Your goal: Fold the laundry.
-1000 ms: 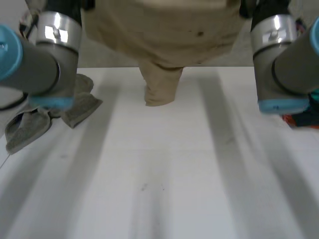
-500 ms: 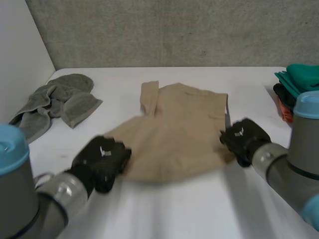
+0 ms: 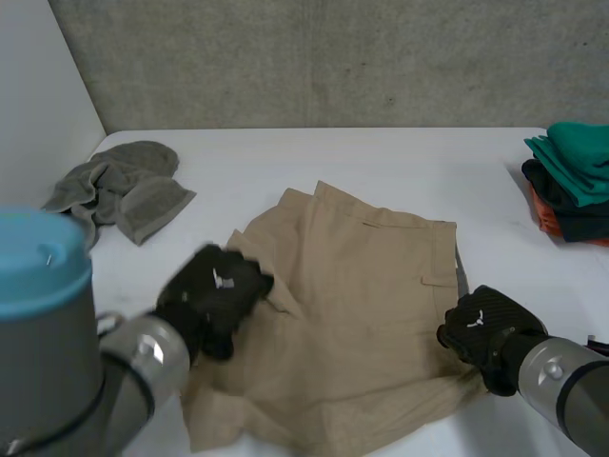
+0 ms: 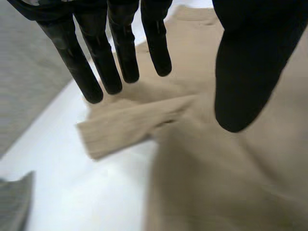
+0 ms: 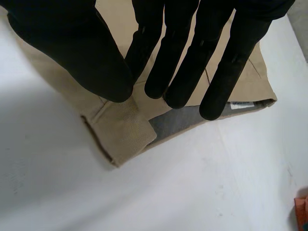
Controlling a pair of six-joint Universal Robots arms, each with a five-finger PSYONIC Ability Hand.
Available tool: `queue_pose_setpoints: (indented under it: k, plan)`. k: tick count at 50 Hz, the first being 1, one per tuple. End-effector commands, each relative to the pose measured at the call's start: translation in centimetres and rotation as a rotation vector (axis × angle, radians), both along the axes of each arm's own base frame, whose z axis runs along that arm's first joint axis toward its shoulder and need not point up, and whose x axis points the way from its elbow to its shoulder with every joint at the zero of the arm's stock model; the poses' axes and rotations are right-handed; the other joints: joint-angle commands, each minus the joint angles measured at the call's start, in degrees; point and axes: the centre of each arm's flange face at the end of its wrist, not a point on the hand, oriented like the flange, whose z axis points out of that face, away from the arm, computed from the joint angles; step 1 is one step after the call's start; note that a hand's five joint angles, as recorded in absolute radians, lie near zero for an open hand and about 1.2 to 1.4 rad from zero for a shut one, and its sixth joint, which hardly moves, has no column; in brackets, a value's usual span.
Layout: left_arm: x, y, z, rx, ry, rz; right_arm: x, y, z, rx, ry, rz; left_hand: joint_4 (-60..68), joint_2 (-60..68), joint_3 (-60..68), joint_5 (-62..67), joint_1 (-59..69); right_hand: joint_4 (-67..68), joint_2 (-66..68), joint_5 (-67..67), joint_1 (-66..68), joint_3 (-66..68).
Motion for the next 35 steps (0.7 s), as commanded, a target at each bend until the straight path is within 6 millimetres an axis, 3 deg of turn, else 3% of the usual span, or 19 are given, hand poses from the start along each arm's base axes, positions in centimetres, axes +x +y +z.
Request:
queue_pose_setpoints:
  k: [1, 3, 8, 16, 21, 28, 31, 35]
  plan:
    - [-0.3, -6.1, -1.5, -0.017, 0.009, 0.095, 0.3, -0.9, -0.3, -0.025, -0.044, -0.026, 2.97, 2.58, 2.40, 3.03, 3.67, 11.14, 12.55, 11.62, 17.46, 11.59]
    - [0.1, -6.7, -2.2, 0.009, -0.011, 0.115, 0.4, -1.3, -0.2, -0.052, -0.066, -0.037, 2.47, 2.09, 1.90, 2.53, 3.18, 11.14, 12.55, 11.62, 17.46, 11.59]
    - [0.5, -5.8, -3.2, 0.083, -0.038, 0.122, 0.5, -1.6, -0.2, -0.064, -0.102, -0.054, 3.48, 3.09, 2.91, 3.54, 4.18, 11.14, 12.55, 11.62, 17.46, 11.59]
    - [1.8, -2.9, 1.0, 0.074, 0.145, 0.173, 0.6, -1.7, -0.2, -0.072, -0.106, -0.060, 3.48, 3.09, 2.91, 3.54, 4.18, 11.14, 12.55, 11.62, 17.46, 11.59]
    - [2.2, 1.7, 3.1, 0.167, 0.230, 0.148, 0.6, -2.3, -0.1, -0.104, -0.120, -0.069, 2.47, 2.08, 1.90, 2.53, 3.17, 11.14, 12.55, 11.62, 17.46, 11.59]
    - [2.8, 6.2, 1.1, 0.333, 0.137, 0.102, 0.7, -2.6, -0.1, -0.124, -0.137, -0.079, 0.11, -0.27, -0.45, 0.18, 0.82, 11.14, 12.55, 11.62, 17.46, 11.59]
    - [3.0, 6.8, 0.2, 0.355, 0.113, 0.103, 0.7, -2.4, -0.2, -0.119, -0.138, -0.078, 0.11, -0.27, -0.45, 0.18, 0.82, 11.14, 12.55, 11.62, 17.46, 11.59]
    - [2.5, 5.9, -1.9, 0.365, 0.093, 0.113, 0.7, -2.4, -0.3, -0.117, -0.138, -0.079, 0.28, -0.10, -0.29, 0.34, 0.99, 11.14, 12.55, 11.62, 17.46, 11.59]
